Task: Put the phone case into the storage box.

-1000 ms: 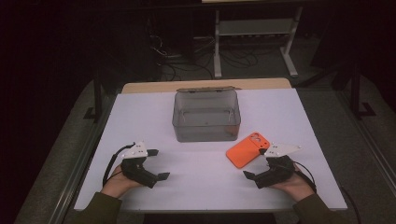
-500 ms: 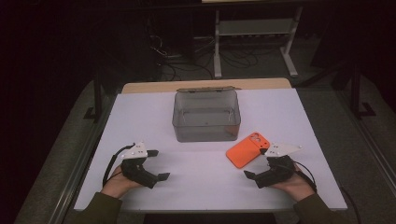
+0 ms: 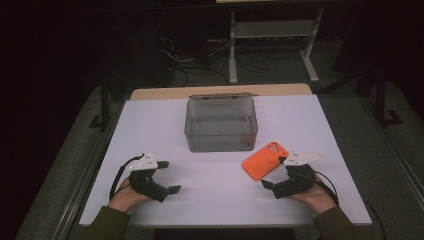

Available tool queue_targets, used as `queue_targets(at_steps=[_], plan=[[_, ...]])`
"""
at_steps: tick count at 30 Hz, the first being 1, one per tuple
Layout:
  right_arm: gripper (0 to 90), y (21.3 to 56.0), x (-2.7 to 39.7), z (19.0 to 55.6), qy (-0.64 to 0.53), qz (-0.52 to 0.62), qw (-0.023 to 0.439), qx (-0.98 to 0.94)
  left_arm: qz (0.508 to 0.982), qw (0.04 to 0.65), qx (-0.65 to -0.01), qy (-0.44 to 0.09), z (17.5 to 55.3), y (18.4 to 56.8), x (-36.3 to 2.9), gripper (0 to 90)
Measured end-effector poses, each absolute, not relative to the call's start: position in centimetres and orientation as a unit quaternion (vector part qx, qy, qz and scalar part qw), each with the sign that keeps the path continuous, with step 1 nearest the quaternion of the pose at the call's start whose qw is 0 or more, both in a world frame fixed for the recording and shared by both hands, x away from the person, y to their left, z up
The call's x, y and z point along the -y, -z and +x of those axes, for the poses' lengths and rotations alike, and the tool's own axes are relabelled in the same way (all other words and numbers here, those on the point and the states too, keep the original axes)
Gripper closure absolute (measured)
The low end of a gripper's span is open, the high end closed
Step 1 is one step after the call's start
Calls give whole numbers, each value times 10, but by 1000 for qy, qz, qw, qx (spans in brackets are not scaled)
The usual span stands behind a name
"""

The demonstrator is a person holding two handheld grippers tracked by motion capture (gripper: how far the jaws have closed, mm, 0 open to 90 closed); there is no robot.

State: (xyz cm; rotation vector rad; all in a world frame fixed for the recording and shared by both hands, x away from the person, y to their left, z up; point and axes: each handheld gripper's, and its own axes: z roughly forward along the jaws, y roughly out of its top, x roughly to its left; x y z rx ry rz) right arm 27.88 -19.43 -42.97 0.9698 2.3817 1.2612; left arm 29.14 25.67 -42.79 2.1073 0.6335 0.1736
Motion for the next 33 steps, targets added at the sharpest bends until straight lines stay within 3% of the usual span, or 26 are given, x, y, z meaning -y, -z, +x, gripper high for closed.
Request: queue_targets(at_steps=[33], plan=[[0, 423, 174, 312, -430, 345, 129, -824, 853, 450, -257, -69, 292, 427, -256, 0]])
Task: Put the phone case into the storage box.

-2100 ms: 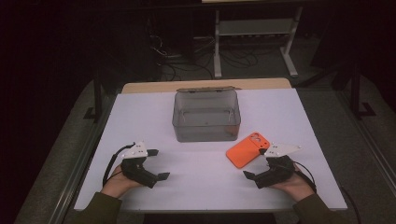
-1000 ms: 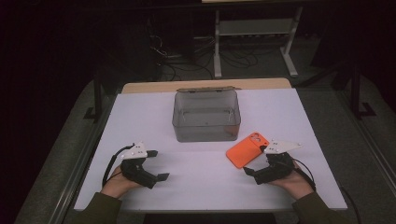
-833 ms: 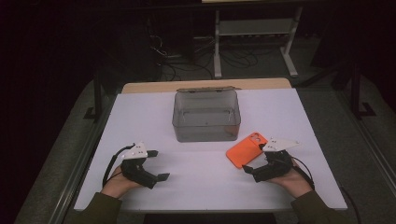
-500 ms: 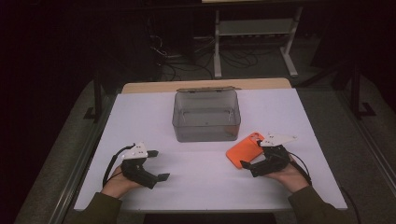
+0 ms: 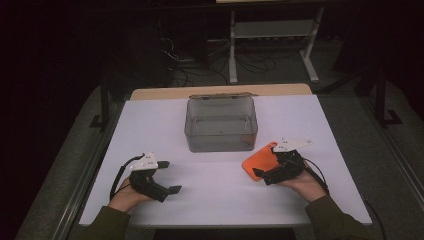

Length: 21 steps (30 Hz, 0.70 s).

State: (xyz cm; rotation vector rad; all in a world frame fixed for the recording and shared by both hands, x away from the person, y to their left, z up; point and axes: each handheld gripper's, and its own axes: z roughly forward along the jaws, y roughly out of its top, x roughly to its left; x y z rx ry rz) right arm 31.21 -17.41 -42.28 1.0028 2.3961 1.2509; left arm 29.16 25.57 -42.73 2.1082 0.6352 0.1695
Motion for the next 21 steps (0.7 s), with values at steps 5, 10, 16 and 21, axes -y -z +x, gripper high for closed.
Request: queue_targets(at_steps=[5, 10, 16, 21], plan=[[0, 420, 172, 316, -429, 347, 130, -824, 854, 448, -256, -69, 291, 428, -255, 0], [0, 418, 171, 320, -431, 352, 127, -821, 853, 449, -257, -69, 292, 428, -255, 0], [0, 416, 167, 327, -429, 352, 126, -822, 853, 449, -257, -68, 292, 428, -255, 0], [0, 415, 164, 333, -427, 352, 127, -823, 853, 449, -258, -68, 292, 428, -255, 0]])
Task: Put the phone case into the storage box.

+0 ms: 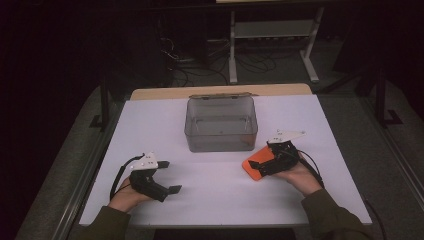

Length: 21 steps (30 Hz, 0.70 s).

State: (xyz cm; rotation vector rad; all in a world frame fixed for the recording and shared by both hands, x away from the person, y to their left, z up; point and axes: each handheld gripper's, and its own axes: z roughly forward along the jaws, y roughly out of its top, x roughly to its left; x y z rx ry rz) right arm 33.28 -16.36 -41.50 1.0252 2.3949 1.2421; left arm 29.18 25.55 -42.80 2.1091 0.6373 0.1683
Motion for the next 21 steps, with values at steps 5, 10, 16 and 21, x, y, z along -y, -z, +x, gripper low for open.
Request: queue_targets(at_steps=[5, 10, 16, 21], plan=[[45, 413, 161, 336, -427, 355, 128, -822, 853, 449, -258, -69, 292, 428, -255, 0], [131, 413, 161, 335, -420, 356, 127, -825, 853, 449, -258, -69, 292, 428, -256, 0], [295, 414, 159, 338, -397, 359, 115, -837, 853, 448, -258, -69, 292, 428, -255, 0], [409, 413, 153, 341, -385, 352, 117, -845, 853, 448, -259, -69, 292, 428, -255, 0]])
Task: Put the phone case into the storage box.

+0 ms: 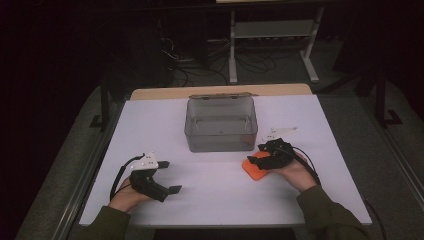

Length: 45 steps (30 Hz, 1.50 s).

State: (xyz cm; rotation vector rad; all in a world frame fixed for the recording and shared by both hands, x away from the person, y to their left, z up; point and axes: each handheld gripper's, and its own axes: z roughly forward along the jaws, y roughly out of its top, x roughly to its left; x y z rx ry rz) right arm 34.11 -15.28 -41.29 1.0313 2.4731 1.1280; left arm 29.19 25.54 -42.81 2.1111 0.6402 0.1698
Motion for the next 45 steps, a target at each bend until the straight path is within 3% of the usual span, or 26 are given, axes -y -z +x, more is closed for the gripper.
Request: queue_targets(at_steps=[10, 17, 19, 21, 45], plan=[[593, 414, 143, 347, -374, 341, 116, -854, 853, 448, -259, -68, 292, 428, -255, 0], [766, 414, 134, 350, -364, 332, 113, -863, 854, 447, -258, -69, 292, 428, -255, 0], [858, 415, 129, 351, -359, 330, 111, -866, 853, 448, -258, -68, 292, 428, -255, 0], [880, 416, 128, 352, -357, 329, 113, -867, 853, 448, -258, -68, 292, 428, -255, 0], [888, 436, 99, 367, -299, 329, 104, -890, 853, 449, -257, -67, 292, 428, -256, 0]])
